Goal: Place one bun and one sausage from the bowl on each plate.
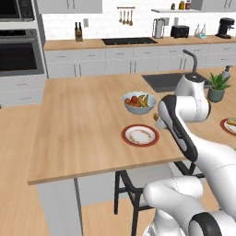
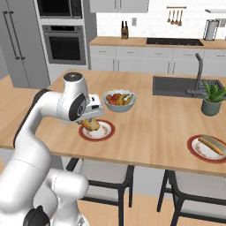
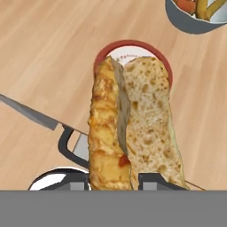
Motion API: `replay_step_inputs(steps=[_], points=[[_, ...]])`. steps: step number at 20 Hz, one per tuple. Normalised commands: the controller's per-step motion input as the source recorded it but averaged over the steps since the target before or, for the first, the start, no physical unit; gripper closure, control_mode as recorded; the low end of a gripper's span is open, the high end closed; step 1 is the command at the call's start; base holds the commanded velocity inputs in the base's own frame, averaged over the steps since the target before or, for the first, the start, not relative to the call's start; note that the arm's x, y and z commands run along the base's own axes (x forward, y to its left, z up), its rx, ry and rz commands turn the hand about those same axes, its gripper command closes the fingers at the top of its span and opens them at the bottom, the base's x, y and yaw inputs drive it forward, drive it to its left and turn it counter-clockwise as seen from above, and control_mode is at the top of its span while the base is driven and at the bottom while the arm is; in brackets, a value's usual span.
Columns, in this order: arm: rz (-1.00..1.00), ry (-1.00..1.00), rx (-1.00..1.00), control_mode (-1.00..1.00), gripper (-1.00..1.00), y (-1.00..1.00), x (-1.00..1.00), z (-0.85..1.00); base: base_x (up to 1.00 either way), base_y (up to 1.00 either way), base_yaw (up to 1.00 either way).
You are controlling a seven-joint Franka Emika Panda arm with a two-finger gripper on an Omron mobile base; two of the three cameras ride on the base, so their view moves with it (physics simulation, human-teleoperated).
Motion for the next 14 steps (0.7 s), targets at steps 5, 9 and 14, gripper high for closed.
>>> replay_step_inputs(steps=[5, 9, 14], points=[[0.17, 0.0, -0.01, -1.0, 1.0, 0.09, 0.39, -0.1, 0.0, 0.0, 0.0], [0.19, 0.01, 0.0, -1.0, 1.0, 0.06, 0.43, -0.15, 0.0, 0.0, 0.0], [0.14, 0.03, -0.02, -1.0, 1.0, 0.02, 0.48, -0.17, 0.0, 0.0, 0.0]])
